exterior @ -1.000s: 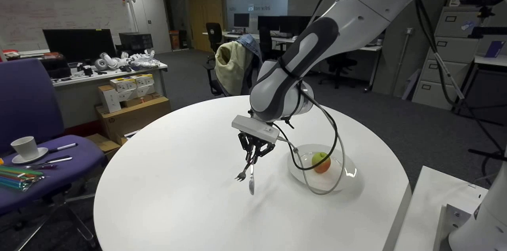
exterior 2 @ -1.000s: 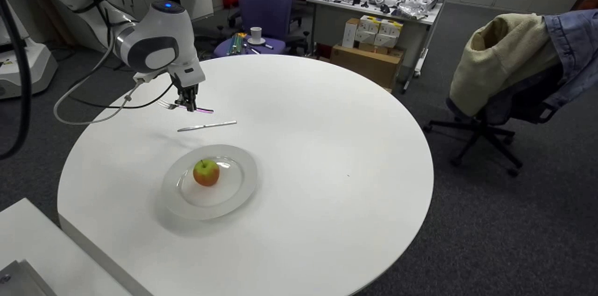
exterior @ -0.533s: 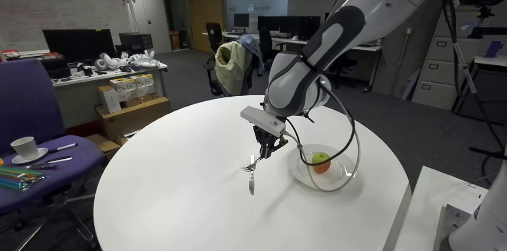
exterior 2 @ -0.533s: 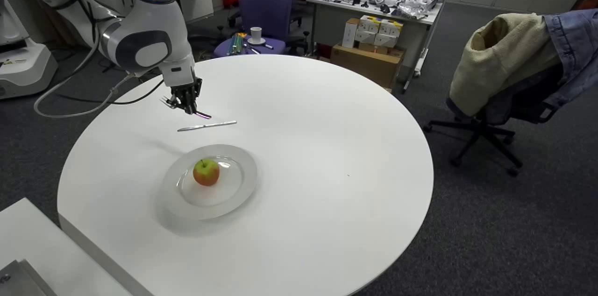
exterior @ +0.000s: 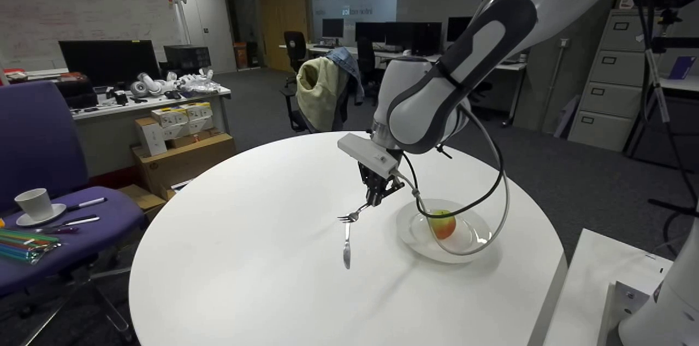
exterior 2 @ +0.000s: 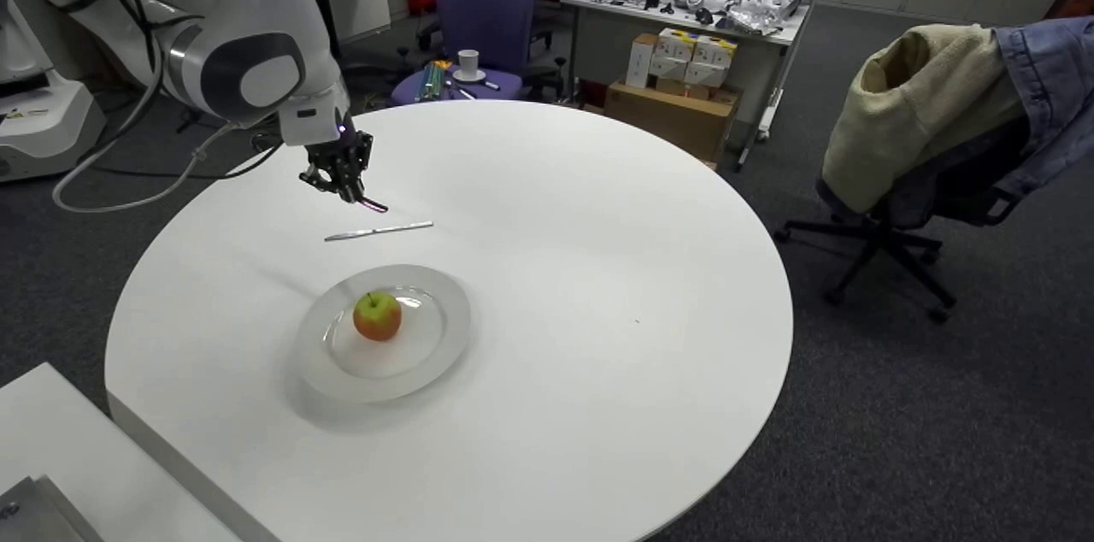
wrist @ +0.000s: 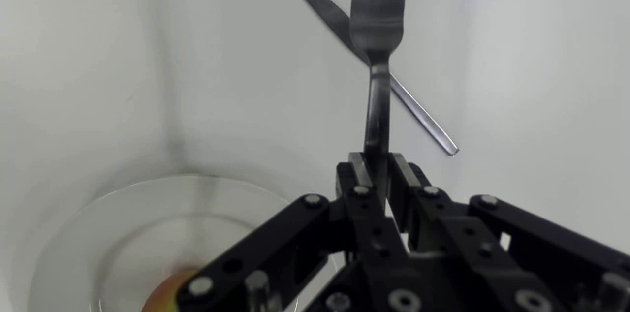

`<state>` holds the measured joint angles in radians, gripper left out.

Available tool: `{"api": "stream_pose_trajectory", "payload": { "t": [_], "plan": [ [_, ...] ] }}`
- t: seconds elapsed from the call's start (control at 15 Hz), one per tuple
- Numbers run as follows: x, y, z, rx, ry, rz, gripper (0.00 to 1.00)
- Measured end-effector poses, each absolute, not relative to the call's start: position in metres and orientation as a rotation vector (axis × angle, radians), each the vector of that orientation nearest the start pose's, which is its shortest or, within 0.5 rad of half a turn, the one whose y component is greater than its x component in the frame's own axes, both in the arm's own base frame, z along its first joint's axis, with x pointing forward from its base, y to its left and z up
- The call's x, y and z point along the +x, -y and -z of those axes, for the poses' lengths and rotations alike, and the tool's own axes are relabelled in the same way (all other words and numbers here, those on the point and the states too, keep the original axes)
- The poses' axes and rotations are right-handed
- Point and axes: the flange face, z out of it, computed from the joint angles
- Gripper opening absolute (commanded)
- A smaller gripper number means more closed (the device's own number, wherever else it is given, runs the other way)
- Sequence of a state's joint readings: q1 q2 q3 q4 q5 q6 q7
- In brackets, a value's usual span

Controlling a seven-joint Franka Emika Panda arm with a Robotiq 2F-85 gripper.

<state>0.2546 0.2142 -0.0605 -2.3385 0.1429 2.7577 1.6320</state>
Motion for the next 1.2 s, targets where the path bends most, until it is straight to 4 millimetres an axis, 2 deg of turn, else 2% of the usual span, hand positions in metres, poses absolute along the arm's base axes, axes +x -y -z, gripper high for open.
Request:
{"api": "stream_pose_trajectory", "payload": {
  "t": [0.4,0.47,0.6,0.87,1.07,1.2],
  "plan": [
    [0.528,-0.099,-0.267,-2.088,-2.065,0.123,0.15],
    [0.528,-0.099,-0.267,-2.088,-2.065,0.123,0.04],
    [0.528,-0.098,-0.265,-2.092,-2.073,0.134,0.04],
    [0.538,-0.059,-0.251,-2.024,-2.272,0.347,0.04],
    [0.541,-0.034,-0.248,-1.850,-2.438,0.464,0.04],
    [0.540,-0.028,-0.249,-1.697,-2.538,0.502,0.04]
  ]
}}
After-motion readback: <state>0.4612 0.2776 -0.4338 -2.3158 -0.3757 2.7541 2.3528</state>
